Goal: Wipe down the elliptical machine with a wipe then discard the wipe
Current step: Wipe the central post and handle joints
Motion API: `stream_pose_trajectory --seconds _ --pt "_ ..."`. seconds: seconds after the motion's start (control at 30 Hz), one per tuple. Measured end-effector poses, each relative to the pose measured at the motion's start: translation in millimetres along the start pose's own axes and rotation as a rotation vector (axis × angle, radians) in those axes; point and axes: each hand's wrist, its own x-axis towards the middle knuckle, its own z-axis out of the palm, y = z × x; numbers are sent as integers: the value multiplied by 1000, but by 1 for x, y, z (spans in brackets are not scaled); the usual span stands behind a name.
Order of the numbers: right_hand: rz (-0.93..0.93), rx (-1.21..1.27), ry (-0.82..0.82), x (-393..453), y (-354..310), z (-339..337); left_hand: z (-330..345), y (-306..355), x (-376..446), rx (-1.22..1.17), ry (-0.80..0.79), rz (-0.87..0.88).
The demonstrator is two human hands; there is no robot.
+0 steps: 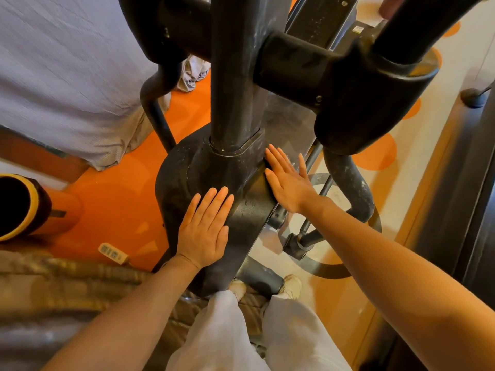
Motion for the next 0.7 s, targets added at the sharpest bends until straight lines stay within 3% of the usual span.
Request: stream_pose_trajectory --seconds 0.3,0.7 --pt "411 147 1 20 -3 1 1 -1 -1 15 -7 1" --pt "410 254 6 20 -2 0 -1 1 0 22 -30 -15"
